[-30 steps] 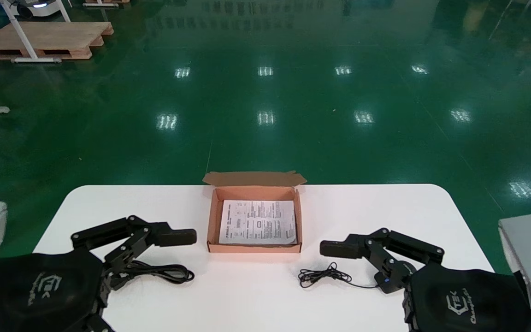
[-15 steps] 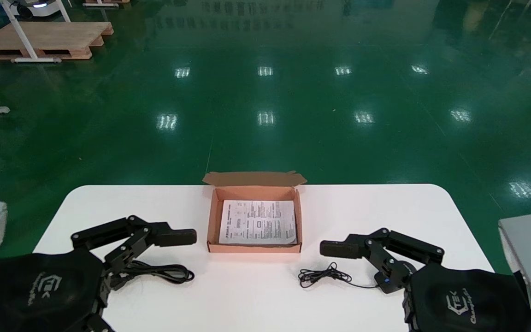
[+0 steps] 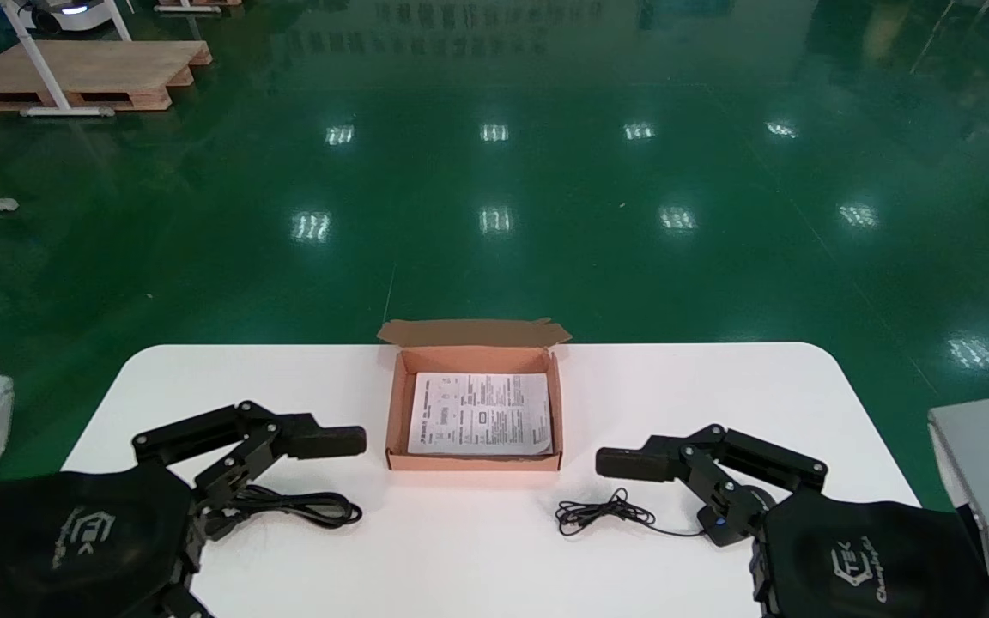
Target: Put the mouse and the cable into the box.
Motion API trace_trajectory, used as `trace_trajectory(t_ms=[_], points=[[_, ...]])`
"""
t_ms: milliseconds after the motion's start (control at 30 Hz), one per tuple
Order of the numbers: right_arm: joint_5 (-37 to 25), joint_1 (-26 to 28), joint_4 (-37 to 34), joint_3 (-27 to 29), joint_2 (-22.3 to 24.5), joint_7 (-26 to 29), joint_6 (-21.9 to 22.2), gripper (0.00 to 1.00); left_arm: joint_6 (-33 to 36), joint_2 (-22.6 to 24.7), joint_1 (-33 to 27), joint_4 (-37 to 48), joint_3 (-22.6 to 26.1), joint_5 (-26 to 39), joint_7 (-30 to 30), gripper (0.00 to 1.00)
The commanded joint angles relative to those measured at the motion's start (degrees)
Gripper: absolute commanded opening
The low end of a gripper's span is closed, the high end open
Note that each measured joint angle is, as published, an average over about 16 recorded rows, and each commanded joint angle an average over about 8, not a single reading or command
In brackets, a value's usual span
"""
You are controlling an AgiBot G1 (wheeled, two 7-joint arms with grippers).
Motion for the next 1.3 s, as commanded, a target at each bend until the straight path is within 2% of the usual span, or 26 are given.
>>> trace_trajectory(t_ms=[33,267,367,467,567,700,833,1000,1200,1300], points=[[-0.02,0.01,-0.01,-0.01,-0.01,0.0,0.01,1.0,0.07,-0.04,0.05,-0.02,-0.07,-0.14,0.03,1.0],[0.02,-0.01,0.01,0.01,0.0,-0.01,-0.02,1.0,0.02,-0.15,-0.14,-0.09,0.13,0.43,-0.01,1.0],[-1.2,0.3,0.19,-0.54,-0.15,-0.5,-0.42,1.0,1.24,-1.31,-1.6,-1.23,1.72,4.48,-0.57,1.0],[-5.67,1.55,0.17,-2.31,-0.9,-1.77,-0.64,1.0,2.53,-1.72,-5.84,-2.35,5.67,14.23,-0.96,1.0],[-13.55,4.25,-1.17,-5.39,-3.13,-3.62,-0.01,1.0,3.49,-0.16,-12.16,-2.5,11.65,28.78,-0.62,1.0],[-25.36,9.15,-5.73,-10.1,-8.14,-6.05,2.52,1.0,3.88,6.59,-20.4,2.59,19.86,46.68,0.57,1.0],[-32.61,12.83,-9.94,-13.22,-12.19,-7.62,4.66,1.0,4.22,13.11,-25.74,9.36,25.4,56.84,0.62,1.0],[-35.36,14.55,-12.03,-14.57,-14.15,-8.07,5.55,1.0,4.17,16.24,-27.89,13.5,27.37,60.67,0.57,1.0],[-35.05,14.0,-11.59,-14.44,-13.7,-7.84,5.03,1.0,3.71,15.65,-27.33,13.19,26.81,59.64,0.93,1.0],[-35.34,13.63,-11.13,-14.87,-13.88,-7.18,4.83,1.0,1.43,16.36,-27.22,13.01,27.4,61.77,1.34,1.0]])
